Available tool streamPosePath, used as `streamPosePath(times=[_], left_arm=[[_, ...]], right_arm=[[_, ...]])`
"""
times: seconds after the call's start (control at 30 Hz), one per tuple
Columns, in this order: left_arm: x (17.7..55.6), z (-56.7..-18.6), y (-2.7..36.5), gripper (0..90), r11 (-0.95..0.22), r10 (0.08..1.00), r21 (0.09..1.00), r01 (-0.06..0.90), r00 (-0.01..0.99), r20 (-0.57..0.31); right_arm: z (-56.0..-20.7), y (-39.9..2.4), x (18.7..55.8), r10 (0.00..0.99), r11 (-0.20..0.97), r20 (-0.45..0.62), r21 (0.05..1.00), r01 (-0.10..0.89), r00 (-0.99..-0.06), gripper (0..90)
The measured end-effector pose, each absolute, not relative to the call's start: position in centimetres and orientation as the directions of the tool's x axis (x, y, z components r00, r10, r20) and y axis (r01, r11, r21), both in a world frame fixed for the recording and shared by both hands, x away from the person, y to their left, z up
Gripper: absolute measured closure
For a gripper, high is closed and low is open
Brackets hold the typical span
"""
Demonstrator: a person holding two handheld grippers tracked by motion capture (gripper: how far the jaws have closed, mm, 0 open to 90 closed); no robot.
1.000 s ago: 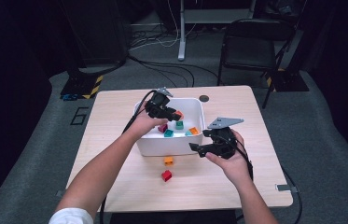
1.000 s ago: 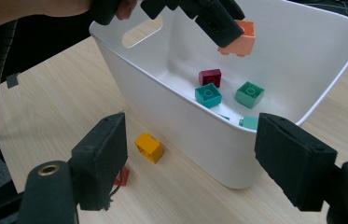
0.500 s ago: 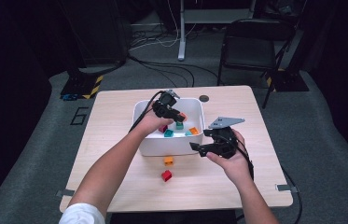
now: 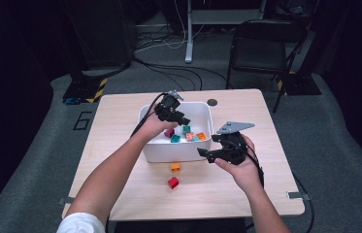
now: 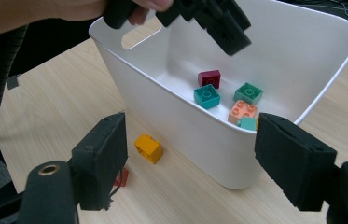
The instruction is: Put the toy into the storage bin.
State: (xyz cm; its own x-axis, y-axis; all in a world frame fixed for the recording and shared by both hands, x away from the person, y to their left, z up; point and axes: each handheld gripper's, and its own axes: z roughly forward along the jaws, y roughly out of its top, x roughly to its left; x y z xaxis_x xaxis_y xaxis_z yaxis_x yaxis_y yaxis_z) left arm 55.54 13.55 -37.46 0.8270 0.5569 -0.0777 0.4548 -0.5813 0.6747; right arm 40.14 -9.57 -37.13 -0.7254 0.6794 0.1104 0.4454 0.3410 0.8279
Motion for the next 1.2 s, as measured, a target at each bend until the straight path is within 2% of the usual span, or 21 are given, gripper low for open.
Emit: streamPosePath(times=[0.27,0.5,0.97,1.2], left_arm=[[52.9,-34.7,15.2,54.3,-0.545,0.544,0.727,0.418,0.836,-0.072],[50.1,-32.9,16.7,54.3,-0.567,0.518,0.733,0.375,0.855,-0.037],[45.2,-32.0,18.0,54.1,-0.564,0.456,0.756,0.333,0.889,-0.051],[43.4,-31.8,18.2,54.2,-0.562,0.441,0.771,0.301,0.897,-0.029]], right_arm=[[-37.2,-9.5,40.2,0.680,0.341,0.112,0.826,0.448,-0.724,24.7],[-37.2,-9.5,40.1,0.680,0.343,0.110,0.826,0.447,-0.725,24.7],[-37.2,-9.3,40.1,0.681,0.346,0.107,0.825,0.446,-0.725,24.7],[-37.3,-9.3,40.1,0.680,0.347,0.107,0.824,0.448,-0.725,24.7]])
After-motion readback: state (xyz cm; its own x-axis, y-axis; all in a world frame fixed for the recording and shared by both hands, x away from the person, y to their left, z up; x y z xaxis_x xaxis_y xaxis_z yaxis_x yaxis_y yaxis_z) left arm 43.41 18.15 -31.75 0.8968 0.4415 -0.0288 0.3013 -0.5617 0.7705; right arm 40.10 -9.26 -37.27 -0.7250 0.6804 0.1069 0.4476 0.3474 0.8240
